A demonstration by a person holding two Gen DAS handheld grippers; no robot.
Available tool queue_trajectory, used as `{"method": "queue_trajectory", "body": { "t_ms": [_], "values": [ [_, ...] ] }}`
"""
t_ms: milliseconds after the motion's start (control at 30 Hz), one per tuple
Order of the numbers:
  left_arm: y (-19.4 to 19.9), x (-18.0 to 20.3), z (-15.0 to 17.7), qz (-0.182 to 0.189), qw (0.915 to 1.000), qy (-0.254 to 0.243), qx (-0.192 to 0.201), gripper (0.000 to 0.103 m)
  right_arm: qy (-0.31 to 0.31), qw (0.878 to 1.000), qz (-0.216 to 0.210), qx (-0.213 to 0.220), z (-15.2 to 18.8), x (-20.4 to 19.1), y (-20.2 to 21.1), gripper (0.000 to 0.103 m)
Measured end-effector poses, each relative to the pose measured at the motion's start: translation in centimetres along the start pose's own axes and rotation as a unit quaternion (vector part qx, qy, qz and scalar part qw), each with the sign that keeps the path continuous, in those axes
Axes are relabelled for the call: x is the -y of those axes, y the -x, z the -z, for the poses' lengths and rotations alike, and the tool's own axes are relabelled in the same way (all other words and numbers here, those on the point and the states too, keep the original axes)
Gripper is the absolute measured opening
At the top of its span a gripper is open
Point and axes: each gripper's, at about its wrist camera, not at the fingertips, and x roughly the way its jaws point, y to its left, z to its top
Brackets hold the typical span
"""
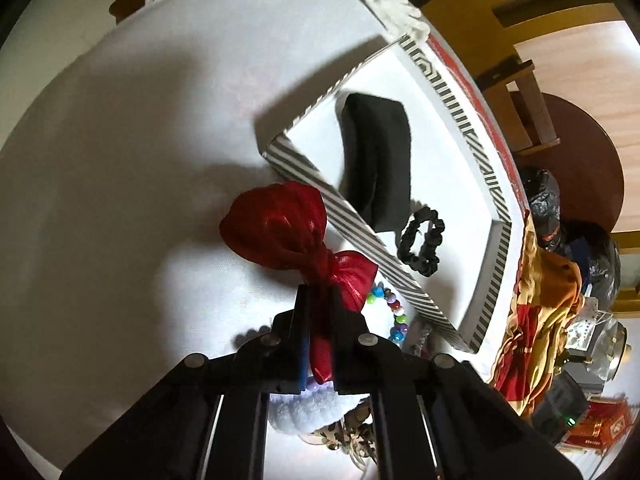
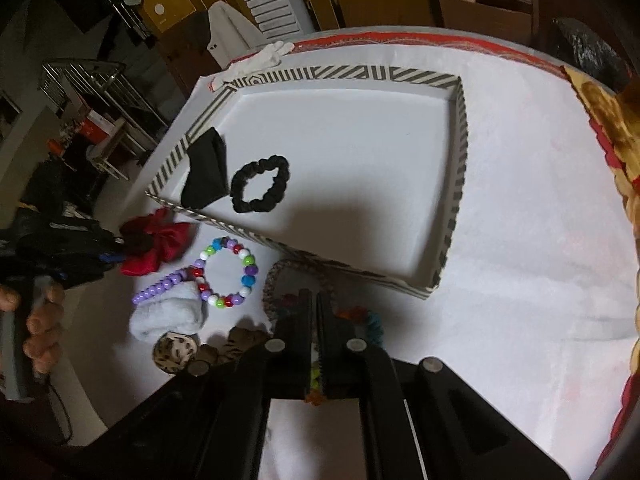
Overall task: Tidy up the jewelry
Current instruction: 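Grasp the red satin bow with the left tool while the right tool grasps the braided beige bracelet, then carry the red bow into the tray with the left tool while the right tool carries the braided bracelet in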
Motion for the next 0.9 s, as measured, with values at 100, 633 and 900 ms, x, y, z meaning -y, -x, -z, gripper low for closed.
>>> {"method": "queue_trajectory", "body": {
  "t_ms": [100, 633, 900],
  "values": [
    [0.5, 0.7, 0.1, 0.004, 1.0000, -0.008, 0.004, 0.000, -0.006, 1.000, 0.008, -0.029, -0.1, -0.1, -1.8, 0.017],
    [1.8, 2.9, 1.2, 0.003, 0.9985, -0.054, 0.009, 0.000, 0.090, 0.991, 0.087, -0.042, -0.2, -2.1, -5.5, 0.011],
    [2.9, 4.6, 1.1, 0.007, 0.9962, -0.084, 0.018, 0.000, 0.043, 0.999, 0.027, -0.017, -0.9, -2.1, -1.3, 0.006]
  ]
}}
